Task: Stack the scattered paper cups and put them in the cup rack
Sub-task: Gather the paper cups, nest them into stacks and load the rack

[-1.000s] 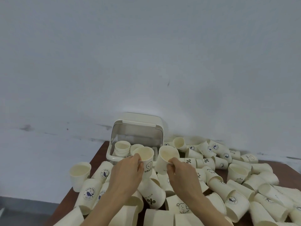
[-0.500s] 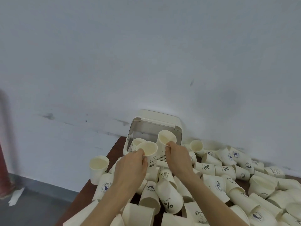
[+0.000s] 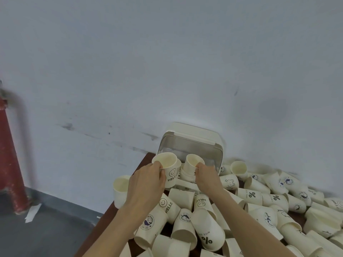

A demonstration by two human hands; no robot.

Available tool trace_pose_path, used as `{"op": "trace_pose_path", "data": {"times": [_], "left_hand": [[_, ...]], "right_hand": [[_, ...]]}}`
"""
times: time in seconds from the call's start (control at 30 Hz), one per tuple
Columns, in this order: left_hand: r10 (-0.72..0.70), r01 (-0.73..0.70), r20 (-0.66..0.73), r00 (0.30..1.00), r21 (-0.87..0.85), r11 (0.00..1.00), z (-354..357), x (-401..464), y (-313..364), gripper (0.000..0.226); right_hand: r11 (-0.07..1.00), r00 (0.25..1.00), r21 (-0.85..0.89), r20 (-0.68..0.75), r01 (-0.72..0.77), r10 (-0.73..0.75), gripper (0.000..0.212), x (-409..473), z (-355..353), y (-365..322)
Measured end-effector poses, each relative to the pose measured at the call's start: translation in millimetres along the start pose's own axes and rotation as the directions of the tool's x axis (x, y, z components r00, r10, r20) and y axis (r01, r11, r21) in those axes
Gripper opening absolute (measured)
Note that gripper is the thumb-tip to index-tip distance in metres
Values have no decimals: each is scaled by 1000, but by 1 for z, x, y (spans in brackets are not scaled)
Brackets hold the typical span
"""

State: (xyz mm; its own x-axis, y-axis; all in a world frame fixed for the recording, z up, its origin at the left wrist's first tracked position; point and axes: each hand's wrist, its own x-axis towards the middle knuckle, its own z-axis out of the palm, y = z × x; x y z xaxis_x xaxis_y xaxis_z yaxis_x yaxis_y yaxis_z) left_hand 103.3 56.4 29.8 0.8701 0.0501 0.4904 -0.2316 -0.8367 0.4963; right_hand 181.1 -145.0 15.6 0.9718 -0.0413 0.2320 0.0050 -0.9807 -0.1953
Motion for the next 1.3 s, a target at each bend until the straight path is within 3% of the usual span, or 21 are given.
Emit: {"op": "trace_pose_path", "data": {"times": [0.43,0.57,0.77,0.97,1.3], "left_hand": [[-10,11,-8,1000,39,999,1,47,0,32],[18,-18,-5,1000,40,999,7,63,-2,30],[93,-93,11,996,39,995,29,80,0,27],[131,-149,121,984,157,976,58,90,-14,13],[83,-169,291,953,284,944,92,88,-31,17]], "right_hand": [[994,990,-102,139,49,-34,21,2,15,-7],[989,991,-139,125,57,-39,8,4,17,-14],[989,994,-138,104,56,-42,6,-1,21,-17],[991,992,-120,114,61,-47,6,-4,22,-14],[990,993,-123,101,73,-61,7,-5,22,-10]]}}
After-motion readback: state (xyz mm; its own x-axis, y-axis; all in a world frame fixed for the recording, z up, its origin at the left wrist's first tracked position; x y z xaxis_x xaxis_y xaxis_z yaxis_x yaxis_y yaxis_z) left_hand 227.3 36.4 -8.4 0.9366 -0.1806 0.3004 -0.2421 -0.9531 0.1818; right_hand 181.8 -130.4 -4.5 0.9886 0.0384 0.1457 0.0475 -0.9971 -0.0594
